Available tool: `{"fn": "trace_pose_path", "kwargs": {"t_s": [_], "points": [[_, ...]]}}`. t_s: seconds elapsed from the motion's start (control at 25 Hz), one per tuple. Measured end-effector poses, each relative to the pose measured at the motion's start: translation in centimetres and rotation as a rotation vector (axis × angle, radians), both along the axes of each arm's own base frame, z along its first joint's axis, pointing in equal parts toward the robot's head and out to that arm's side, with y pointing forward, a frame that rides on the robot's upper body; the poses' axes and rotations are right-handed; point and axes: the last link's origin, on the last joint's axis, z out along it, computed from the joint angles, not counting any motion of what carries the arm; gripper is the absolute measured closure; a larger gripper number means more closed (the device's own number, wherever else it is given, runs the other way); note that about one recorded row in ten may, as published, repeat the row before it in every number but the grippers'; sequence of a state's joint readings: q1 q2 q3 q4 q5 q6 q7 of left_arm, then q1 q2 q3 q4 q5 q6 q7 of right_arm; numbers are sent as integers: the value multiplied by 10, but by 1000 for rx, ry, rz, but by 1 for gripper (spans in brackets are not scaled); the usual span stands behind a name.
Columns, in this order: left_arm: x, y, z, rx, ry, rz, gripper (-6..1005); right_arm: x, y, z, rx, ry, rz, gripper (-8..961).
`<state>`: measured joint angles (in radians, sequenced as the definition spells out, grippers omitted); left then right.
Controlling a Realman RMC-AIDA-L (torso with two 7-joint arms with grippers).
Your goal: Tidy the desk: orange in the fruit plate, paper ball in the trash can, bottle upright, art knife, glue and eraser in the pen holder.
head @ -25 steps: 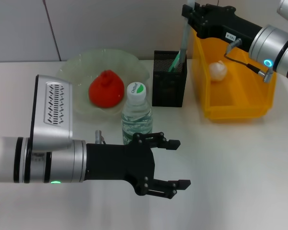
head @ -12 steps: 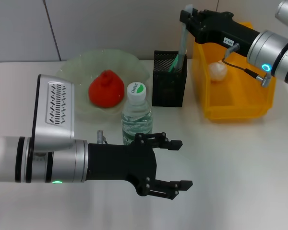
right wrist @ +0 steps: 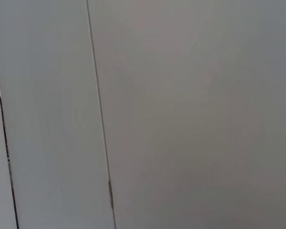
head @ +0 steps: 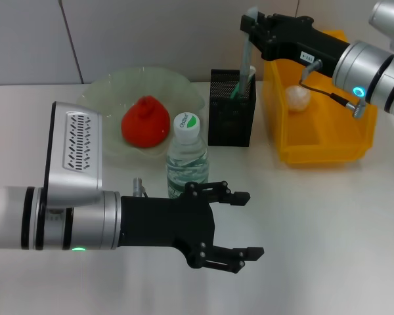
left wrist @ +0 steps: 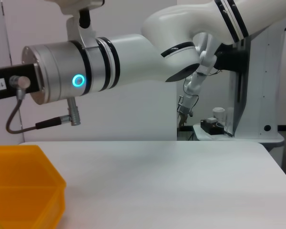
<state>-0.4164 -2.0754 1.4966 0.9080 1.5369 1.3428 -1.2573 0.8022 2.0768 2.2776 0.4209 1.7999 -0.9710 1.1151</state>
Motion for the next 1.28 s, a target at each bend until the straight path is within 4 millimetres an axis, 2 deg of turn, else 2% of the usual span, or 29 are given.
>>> {"fn": "trace_pose_path", "kwargs": {"t_s": [1.28], "points": [[5, 0, -2, -5, 1, -29, 146, -7, 12, 0, 49, -32, -13, 782]]}}
